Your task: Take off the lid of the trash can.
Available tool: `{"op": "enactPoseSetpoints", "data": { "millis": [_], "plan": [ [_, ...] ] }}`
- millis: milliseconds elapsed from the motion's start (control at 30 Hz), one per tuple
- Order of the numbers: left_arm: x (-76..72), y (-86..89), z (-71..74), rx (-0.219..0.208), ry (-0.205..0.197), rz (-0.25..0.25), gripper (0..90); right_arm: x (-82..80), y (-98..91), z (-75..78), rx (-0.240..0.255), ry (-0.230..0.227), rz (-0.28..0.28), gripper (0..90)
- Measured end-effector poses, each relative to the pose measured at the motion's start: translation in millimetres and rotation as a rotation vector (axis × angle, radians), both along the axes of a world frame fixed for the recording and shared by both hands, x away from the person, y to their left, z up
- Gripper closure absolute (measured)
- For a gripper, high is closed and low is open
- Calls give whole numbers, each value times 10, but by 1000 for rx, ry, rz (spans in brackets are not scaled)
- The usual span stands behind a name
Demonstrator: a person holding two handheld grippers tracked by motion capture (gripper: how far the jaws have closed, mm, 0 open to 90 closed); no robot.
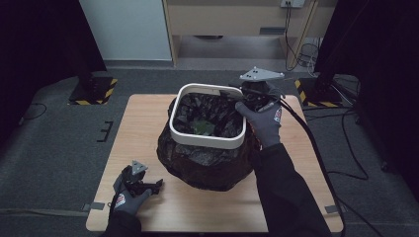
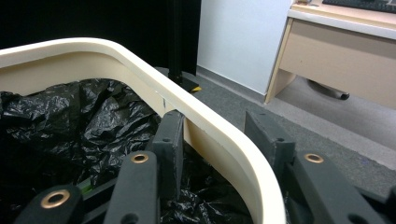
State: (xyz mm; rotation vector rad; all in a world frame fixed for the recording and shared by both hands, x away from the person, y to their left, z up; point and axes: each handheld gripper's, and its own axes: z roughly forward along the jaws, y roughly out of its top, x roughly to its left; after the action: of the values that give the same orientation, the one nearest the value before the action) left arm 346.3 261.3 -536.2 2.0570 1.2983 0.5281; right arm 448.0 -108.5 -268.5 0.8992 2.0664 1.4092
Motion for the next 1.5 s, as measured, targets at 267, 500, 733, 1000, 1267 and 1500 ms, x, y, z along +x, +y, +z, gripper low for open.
{"op": "enactPoseSetpoints", "data": {
  "millis": [267,500,733,1000,1267,1500],
  "plan": [
    [1,1,1,2,0,-1,0,-15,-56,65,36,-6,13,597],
    [1,-1,0,1,0,1,0,-76,-165,175,71,-58,-11,596],
    [1,-1,0,1,0,1,0,-153,-317,271,77,-111,-51,596],
    [1,0,2,5,2,0,0,-206,-516,297,83,-150,-100,596],
    [1,-1,2,5,1,1,0,-270,-721,279,94,-177,-148,596],
    [1,-1,2,5,1,1,0,-353,-940,262,113,-195,-195,596]
  ]
}}
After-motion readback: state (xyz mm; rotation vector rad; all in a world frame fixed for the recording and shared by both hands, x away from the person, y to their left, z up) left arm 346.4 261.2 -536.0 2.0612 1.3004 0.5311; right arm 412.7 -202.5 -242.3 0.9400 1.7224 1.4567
